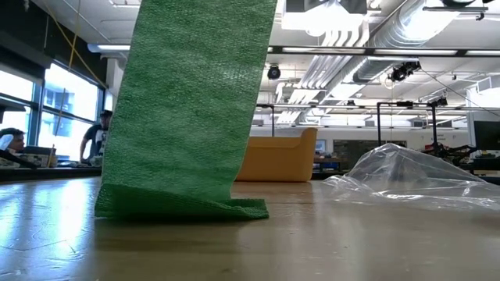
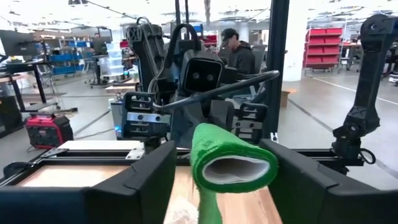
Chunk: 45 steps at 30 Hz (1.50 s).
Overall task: Roll bandage
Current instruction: Roll the green bandage
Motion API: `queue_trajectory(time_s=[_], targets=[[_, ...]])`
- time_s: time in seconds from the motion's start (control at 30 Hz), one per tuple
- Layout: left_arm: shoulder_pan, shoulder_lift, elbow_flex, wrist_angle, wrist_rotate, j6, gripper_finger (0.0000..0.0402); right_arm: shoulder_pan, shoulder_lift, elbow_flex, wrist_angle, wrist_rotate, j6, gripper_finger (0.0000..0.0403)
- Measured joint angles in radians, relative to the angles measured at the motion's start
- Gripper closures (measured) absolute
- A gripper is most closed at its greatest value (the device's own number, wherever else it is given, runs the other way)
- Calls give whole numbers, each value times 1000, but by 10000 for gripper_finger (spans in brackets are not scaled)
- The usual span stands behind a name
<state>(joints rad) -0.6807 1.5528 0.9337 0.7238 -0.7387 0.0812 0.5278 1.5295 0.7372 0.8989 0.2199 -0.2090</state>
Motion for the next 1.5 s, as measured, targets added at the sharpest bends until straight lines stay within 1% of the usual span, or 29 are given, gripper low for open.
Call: queue_trajectory(time_s=[0.17, 0.3, 0.4, 0.5, 0.6, 0.67, 0.73, 0.83, 0.93, 1.03, 1.1, 1.17, 1.23, 1.33, 1.43, 1.5], targets=[[0, 0, 0, 0, 32, 7, 225, 0, 0, 0, 0, 0, 7, 403], [0, 0, 0, 0, 34, 10, 259, 0, 0, 0, 0, 0, 9, 403], [0, 0, 0, 0, 34, 26, 276, 0, 0, 0, 0, 0, 8, 403], [0, 0, 0, 0, 35, 41, 282, 0, 0, 0, 0, 1, 7, 403], [0, 0, 0, 2, 35, 68, 275, 0, 0, 0, 0, 4, 1, 403], [-2, -3, 0, -1, 35, 77, 260, 4, 0, 0, 0, 21, -10, 403], [-7, -18, -1, -36, 35, 77, 238, 10, 0, 0, 0, 56, -24, 403], [-14, -65, -1, -144, 31, 21, 202, 19, 0, 0, 0, 93, -45, 403], [-27, -123, -1, -295, 24, -89, 173, 31, 0, 0, 0, 122, -68, 403], [-53, -182, -1, -469, 19, -206, 164, 43, -3, 0, 0, 155, -91, 403], [-79, -201, -1, -511, 18, -226, 165, 49, -3, 0, 0, 173, -108, 403], [-108, -195, -1, -481, 18, -154, 171, 50, -3, 0, 0, 173, -112, 403], [-125, -172, -1, -409, 8, -52, 180, 48, -3, 0, 0, 174, -111, 403], [-135, -130, -1, -297, -47, 85, 193, 48, -3, 0, 0, 175, -111, 403], [-125, -94, -1, -210, -60, 162, 200, 48, -3, 0, 0, 175, -106, 403], [-114, -79, -1, -175, -63, 182, 203, 48, -3, 0, 0, 175, -106, 403]])
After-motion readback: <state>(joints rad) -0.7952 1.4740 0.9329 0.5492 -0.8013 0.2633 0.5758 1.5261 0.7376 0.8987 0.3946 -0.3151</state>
